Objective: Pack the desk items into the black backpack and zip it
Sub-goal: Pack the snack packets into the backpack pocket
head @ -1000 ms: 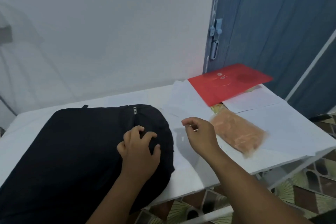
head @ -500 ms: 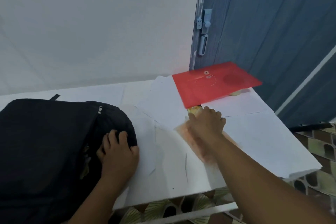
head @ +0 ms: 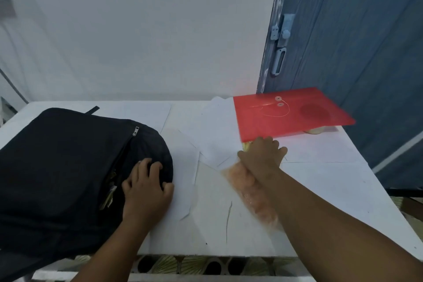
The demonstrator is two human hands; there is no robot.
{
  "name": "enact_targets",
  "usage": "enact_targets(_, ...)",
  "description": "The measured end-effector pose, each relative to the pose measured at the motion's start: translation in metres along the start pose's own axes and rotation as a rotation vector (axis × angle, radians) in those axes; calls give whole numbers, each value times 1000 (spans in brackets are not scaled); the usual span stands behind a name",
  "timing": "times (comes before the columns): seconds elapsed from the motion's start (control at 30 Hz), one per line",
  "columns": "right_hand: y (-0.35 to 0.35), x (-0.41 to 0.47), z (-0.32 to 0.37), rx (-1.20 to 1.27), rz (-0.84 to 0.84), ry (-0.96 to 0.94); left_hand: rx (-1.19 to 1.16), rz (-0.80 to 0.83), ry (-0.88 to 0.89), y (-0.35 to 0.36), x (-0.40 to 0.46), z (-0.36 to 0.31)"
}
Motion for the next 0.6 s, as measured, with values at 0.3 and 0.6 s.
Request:
enact_targets(0.3, -11, -16, 39, 39, -176, -446, -24, -27, 11, 1, 2, 2)
enact_targets(0.6, -2, -56, 90, 938, 91, -617, -287, -28, 14, -9, 4, 9)
Point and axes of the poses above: each hand's wrist, its own x-axis towards the middle knuckle, its own y-axis out of the palm, z = x × y, the point moved 5 cm from there along x, towards the middle knuckle, and after that the axes turned 11 degrees about z, right-handed, at the moved point
